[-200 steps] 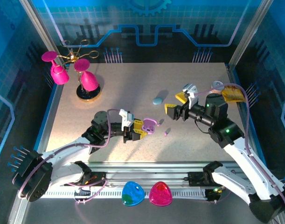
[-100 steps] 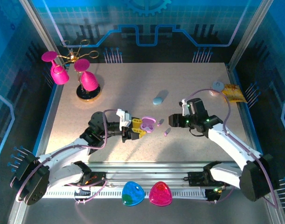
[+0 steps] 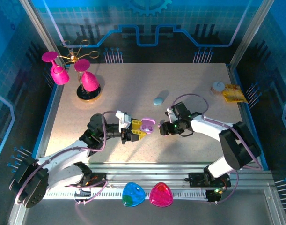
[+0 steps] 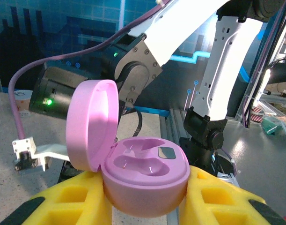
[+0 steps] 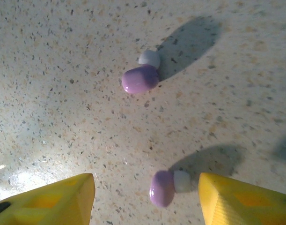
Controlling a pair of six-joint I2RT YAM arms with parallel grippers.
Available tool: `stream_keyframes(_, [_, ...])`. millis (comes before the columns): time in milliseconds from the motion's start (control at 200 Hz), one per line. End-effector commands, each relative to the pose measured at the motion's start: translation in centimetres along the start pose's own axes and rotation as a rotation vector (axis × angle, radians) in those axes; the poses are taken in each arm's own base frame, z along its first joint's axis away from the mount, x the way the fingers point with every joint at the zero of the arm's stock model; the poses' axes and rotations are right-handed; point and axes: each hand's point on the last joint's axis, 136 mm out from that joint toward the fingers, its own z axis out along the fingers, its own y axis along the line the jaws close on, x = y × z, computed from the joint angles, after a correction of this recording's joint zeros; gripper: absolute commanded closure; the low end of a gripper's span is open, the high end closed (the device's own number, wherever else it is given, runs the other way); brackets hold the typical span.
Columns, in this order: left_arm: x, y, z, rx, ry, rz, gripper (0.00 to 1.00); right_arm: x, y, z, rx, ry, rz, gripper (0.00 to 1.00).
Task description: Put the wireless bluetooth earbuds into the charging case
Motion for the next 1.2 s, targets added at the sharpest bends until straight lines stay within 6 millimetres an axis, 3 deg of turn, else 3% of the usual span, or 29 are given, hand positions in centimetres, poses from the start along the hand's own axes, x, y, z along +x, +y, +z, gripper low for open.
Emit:
stream_keyframes(0, [-0.4,-0.2,-0.4,-0.01,-0.022,0.025,0.69,-1.5,1.7,0.5,-0.075,-0.026,-0.077,0.41])
stream_keyframes(180, [-0.5,-0.2,-0.4,-0.012,-0.023,0.027,0.69,-0.7,1.7,1.1,-0.088,0.005,-0.087,0.42])
stream_keyframes(525, [-0.5,0.1,-0.1,-0.007,-0.022,0.027,0.69,2.5,1.0,-0.3,-0.073,0.044,-0.051,0.46])
stream_keyframes(745, [-0.5,0.2,0.0,-0.004,-0.02,0.022,0.69,4.0,2.0,-1.3,-0.132,0.048,-0.05,0.46])
stream_keyframes(955, [-0.4,0.3,0.1,0.002,-0.017,0.019,0.69,1.5,2.0,-2.6,-0.106,-0.048,-0.103,0.43])
stream_keyframes(1195, [-0.5,0.3,0.1,-0.006,-0.021,0.018,0.69,-1.1,2.3,-0.7,-0.13,-0.031,-0.124,0.41])
